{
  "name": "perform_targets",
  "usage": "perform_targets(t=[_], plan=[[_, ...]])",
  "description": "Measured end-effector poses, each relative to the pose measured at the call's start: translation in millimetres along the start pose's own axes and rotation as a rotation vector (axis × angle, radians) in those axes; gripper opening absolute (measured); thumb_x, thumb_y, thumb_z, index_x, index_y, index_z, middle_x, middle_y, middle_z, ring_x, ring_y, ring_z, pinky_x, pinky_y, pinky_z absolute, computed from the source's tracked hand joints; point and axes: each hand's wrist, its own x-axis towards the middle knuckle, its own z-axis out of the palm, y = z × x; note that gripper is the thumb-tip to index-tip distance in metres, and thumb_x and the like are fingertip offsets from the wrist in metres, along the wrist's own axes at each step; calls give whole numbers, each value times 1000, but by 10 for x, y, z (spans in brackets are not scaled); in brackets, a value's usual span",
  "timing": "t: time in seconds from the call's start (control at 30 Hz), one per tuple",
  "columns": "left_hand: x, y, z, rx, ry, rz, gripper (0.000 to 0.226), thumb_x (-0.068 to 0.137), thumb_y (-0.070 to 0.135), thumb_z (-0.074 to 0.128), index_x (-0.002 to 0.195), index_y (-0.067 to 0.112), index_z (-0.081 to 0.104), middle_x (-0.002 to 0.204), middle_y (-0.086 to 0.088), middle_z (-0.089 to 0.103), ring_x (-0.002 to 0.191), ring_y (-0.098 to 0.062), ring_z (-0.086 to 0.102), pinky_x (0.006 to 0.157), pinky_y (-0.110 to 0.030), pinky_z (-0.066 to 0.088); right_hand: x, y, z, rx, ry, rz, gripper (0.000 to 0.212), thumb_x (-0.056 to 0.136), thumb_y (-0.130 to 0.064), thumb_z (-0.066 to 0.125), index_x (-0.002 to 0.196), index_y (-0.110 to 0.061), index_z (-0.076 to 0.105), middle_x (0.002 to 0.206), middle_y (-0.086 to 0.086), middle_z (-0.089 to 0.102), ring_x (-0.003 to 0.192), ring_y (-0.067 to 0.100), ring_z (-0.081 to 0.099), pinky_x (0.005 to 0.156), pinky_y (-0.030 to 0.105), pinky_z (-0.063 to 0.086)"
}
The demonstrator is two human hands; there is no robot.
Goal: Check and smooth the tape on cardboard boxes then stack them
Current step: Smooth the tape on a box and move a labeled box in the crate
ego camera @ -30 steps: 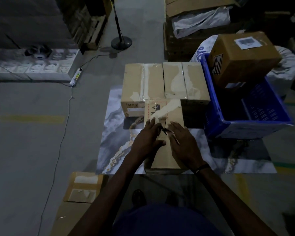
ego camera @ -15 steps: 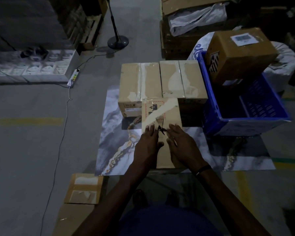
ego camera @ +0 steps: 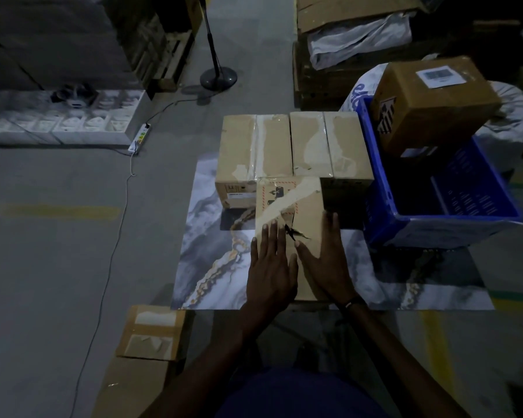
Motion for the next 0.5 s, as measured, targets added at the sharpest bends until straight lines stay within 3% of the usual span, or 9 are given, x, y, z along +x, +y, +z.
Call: perform_targets(t=[0.07, 0.13, 0.23, 0.33, 0.5], plan=[[3, -2, 12, 6, -7, -24, 65, 108, 36, 31, 162, 5, 14, 170, -12, 5, 158, -23, -3, 128, -47, 7, 24, -27, -57, 199, -36, 130, 95, 91, -43, 72, 162, -22, 12, 162, -4, 30, 144, 12, 34, 114, 14, 28], [9, -7, 25, 14, -28, -29, 66, 107, 37, 30, 162, 5, 12, 170, -12, 2, 158, -22, -6, 127, -48, 8, 35, -42, -101, 292, -72, 143, 82, 92, -34, 74, 157, -25, 26, 141, -11, 45, 127, 4, 43, 93, -3, 31], [20, 2, 17, 10, -50, -27, 68, 106, 41, 27, 162, 6, 9, 171, -11, -2, 157, -21, -10, 128, -46, 5, 43, -13, -128, 346, -73, 114, 75, 93, -30, 73, 156, -23, 32, 143, -6, 51, 125, 3, 45, 97, 7, 38], [11, 40, 17, -17, -50, -37, 71, 105, 46, 25, 163, 8, 7, 171, -9, -3, 157, -19, -11, 128, -43, -1, 22, -14, -165, 333, -63, 101, 74, 94, -27, 73, 156, -20, 34, 141, -4, 52, 124, 4, 46, 87, -3, 33], [-65, 93, 45, -118, -28, -87, 71, 105, 49, 22, 163, 12, 7, 171, -4, -4, 155, -11, -15, 127, -37, -6, 13, -58, -266, 284, -58, 15, 71, 94, -25, 73, 154, -18, 37, 137, -2, 58, 119, 7, 53, 86, -1, 37]])
